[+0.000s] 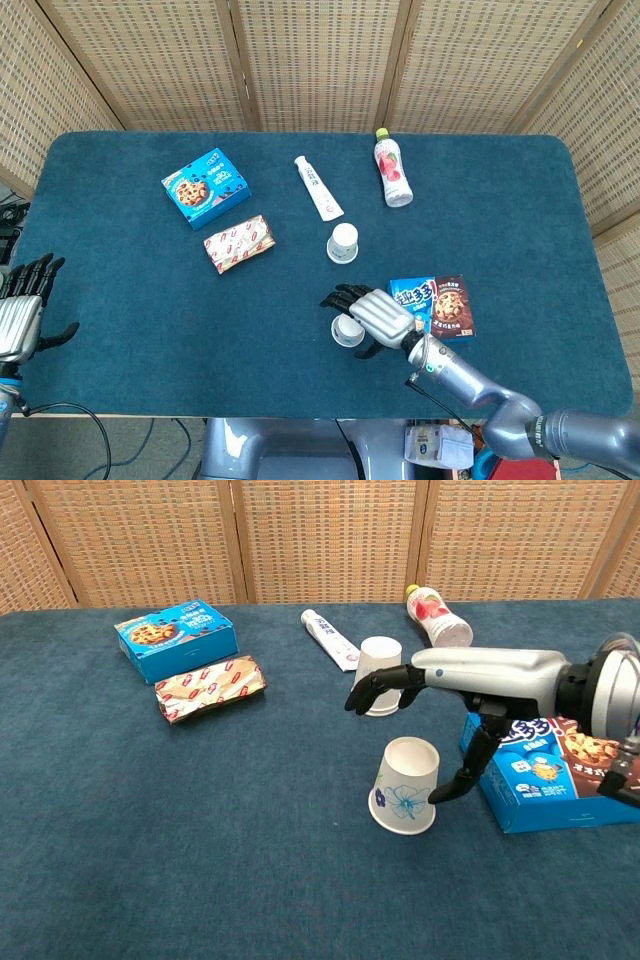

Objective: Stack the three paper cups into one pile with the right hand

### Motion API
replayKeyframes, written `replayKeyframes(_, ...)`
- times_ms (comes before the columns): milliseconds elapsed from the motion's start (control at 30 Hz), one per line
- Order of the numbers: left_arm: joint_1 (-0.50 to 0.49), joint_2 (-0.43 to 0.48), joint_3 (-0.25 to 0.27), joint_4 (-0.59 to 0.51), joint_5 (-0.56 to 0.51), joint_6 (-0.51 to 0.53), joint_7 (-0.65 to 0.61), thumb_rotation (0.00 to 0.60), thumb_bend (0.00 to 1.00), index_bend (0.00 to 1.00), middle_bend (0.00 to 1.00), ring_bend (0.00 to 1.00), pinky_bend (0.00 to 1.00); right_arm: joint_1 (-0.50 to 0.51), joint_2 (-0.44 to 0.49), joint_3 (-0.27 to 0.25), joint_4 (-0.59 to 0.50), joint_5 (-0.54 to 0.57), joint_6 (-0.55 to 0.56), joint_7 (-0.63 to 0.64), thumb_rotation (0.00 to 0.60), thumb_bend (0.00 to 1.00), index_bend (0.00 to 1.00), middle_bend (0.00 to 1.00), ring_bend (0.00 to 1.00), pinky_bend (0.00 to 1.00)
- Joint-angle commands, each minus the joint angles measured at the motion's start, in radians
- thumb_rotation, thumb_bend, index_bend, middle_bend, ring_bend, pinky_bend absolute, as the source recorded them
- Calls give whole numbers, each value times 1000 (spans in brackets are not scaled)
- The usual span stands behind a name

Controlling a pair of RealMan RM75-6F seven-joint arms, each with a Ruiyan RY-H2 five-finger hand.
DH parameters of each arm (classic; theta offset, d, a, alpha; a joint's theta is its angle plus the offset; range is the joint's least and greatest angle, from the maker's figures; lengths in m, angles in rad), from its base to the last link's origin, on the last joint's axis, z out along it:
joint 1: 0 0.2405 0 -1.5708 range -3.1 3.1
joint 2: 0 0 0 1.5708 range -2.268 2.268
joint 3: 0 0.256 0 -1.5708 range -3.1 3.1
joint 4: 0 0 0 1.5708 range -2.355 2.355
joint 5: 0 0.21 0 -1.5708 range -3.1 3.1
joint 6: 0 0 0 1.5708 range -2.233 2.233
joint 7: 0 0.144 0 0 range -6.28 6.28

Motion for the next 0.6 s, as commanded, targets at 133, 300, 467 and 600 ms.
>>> replayKeyframes(133, 5, 4, 0, 0, 4, 9, -11, 600, 258, 0, 0, 0, 0, 2, -59, -10, 73, 9, 10, -65, 600, 24, 208, 277, 145, 245)
replayKeyframes(300, 4, 5, 0, 2, 3, 5, -16, 600, 258, 0, 0, 0, 0, -3, -59, -17, 86, 14, 16, -85, 600, 39, 208, 282, 153, 256)
replayKeyframes(467, 4, 7, 1, 0, 5, 4, -17, 600, 259, 0, 0, 0, 0, -9, -63, -22, 97, 14, 25, -85, 600, 56, 275, 370, 250, 318)
replayKeyframes(600, 4, 6, 1, 2, 4, 5, -18, 600, 259, 0, 0, 0, 0, -14, -76, -21, 119, 3, 48, -78, 600, 107, 354, 462, 329, 343)
